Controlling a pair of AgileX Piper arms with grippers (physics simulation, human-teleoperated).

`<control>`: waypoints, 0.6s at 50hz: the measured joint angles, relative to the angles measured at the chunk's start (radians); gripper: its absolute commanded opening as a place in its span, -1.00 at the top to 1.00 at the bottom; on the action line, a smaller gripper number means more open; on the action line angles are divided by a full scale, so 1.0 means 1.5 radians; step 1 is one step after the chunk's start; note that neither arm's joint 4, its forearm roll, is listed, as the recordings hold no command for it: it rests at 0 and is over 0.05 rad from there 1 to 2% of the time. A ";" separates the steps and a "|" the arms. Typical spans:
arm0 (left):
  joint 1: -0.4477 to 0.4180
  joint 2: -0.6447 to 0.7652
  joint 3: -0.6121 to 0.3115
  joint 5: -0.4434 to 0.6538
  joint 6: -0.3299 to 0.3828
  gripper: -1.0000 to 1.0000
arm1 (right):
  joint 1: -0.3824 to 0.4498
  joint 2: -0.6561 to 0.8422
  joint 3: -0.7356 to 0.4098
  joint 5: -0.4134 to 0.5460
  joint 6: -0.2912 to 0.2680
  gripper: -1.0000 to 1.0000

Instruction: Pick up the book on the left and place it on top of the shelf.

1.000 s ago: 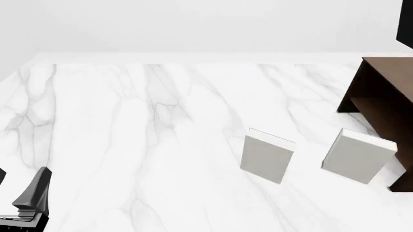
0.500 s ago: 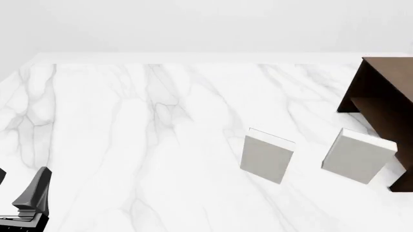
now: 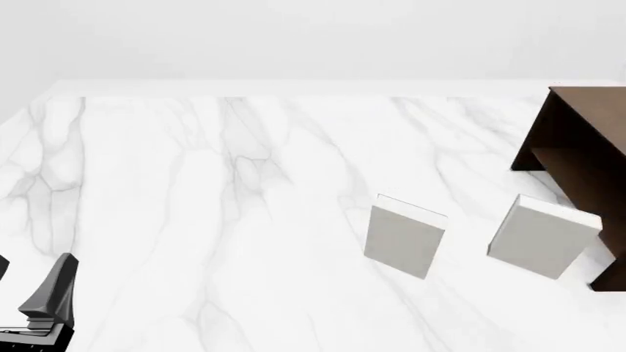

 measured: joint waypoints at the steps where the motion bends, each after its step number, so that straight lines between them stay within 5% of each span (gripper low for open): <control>1: 0.000 0.000 0.000 0.000 0.000 -1.00 | -0.003 0.002 0.000 -0.002 -0.001 1.00; 30: 0.000 0.000 0.000 0.000 0.000 -1.00 | -0.073 0.082 0.011 -0.071 -0.031 1.00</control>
